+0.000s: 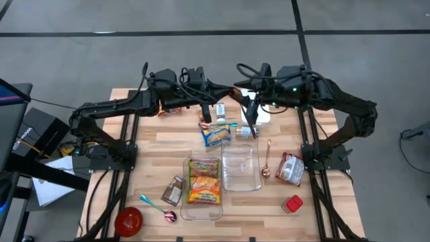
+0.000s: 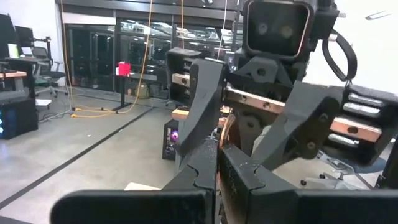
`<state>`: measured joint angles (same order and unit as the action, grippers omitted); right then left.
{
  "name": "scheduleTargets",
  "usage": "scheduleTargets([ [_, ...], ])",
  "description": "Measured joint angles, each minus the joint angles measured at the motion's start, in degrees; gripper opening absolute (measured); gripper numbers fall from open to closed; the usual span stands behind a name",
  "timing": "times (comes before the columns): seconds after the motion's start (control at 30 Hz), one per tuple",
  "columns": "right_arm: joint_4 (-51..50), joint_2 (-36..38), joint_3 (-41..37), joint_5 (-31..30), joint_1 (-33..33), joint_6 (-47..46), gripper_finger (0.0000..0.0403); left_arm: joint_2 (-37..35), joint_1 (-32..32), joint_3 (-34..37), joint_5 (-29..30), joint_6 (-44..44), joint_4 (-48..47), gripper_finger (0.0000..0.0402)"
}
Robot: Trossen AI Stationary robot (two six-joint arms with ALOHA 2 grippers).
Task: Pick & Place Food Item
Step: Put the left gold spoon into the white bin
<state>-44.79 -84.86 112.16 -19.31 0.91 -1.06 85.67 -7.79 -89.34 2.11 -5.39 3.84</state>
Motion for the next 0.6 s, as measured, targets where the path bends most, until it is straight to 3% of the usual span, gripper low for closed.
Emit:
scheduleTargets([
  [0.6,-0.49,0.22,0.07,-0.3,-0.02,0.0,0.0164,-0.02,-0.22,0.09,5.15,-3.89,-2.91,0.0],
])
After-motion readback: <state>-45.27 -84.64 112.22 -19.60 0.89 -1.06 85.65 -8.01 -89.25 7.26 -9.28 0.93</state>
